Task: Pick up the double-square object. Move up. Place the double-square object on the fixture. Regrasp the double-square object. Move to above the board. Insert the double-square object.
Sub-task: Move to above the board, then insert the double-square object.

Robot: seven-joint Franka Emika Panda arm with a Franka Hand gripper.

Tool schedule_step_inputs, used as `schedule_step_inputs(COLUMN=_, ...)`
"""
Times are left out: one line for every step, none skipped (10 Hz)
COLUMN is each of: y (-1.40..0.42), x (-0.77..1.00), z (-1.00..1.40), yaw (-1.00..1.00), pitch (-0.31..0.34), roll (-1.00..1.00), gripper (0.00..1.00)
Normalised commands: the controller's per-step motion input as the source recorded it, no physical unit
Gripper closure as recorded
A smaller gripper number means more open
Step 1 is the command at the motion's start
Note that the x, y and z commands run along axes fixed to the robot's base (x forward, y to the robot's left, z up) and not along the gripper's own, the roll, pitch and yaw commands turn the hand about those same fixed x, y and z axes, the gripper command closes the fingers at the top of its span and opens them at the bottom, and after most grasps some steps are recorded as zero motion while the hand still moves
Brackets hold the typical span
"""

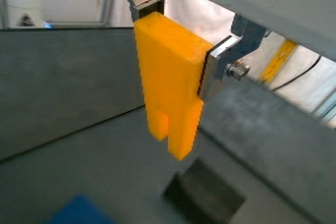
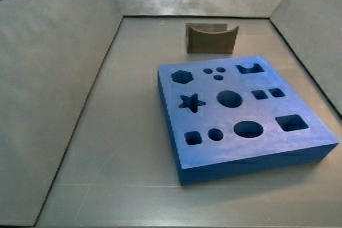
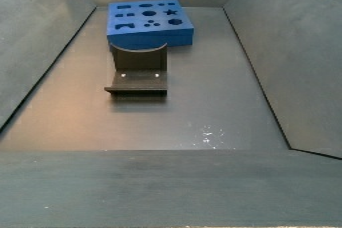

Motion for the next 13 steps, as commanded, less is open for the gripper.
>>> schedule_step_inputs(y=-1.00, x=-0.44, z=0.18, yaw=-0.08, pitch=0.163, roll=-1.00, gripper=1.00)
schedule_step_inputs(y=-1.00, x=-0.45, z=0.18, yaw=-0.07, pitch=0.156, roll=-1.00, gripper=1.00)
schedule_step_inputs(y=-0.76, x=-0.37, z=0.13, yaw=-0.04, pitch=0.139, roll=-1.00, gripper=1.00)
schedule_step_inputs(y=-0.49, x=-0.26, z=0.08, yaw=-0.03, pitch=0.099, roll=-0.85, gripper=1.00)
schedule_step_inputs(y=-0.28, x=-0.18, z=0.04, yaw=-0.02, pitch=0.044, roll=-0.62, gripper=1.00)
schedule_step_inputs(y=-0.15, x=-0.13, z=0.02, yaw=-0.01, pitch=0.012, roll=-0.43, gripper=1.00)
schedule_step_inputs(y=-0.07, x=-0.08, z=0.02, yaw=-0.01, pitch=-0.005, roll=-0.27, gripper=1.00)
schedule_step_inputs(y=0.00, x=-0.04, z=0.00, yaw=0.00, pitch=0.000, roll=0.00, gripper=1.00)
schedule_step_inputs(y=0.00, x=0.00, z=-0.02, yaw=0.08, pitch=-0.034, roll=-0.05, gripper=1.00)
schedule_step_inputs(y=-0.05, x=0.23, z=0.00, yaw=0.17, pitch=-0.077, roll=-0.11, gripper=1.00)
schedule_step_inputs(y=-0.03, x=0.58, z=0.00, yaw=0.16, pitch=-0.180, roll=-0.16, gripper=1.00)
schedule_step_inputs(y=-0.10, x=0.90, z=-0.10, yaw=0.11, pitch=-0.087, roll=-0.03, gripper=1.00)
schedule_step_inputs(y=-0.04, x=0.95, z=-0.09, yaw=0.12, pitch=-0.066, roll=-0.02, gripper=1.00)
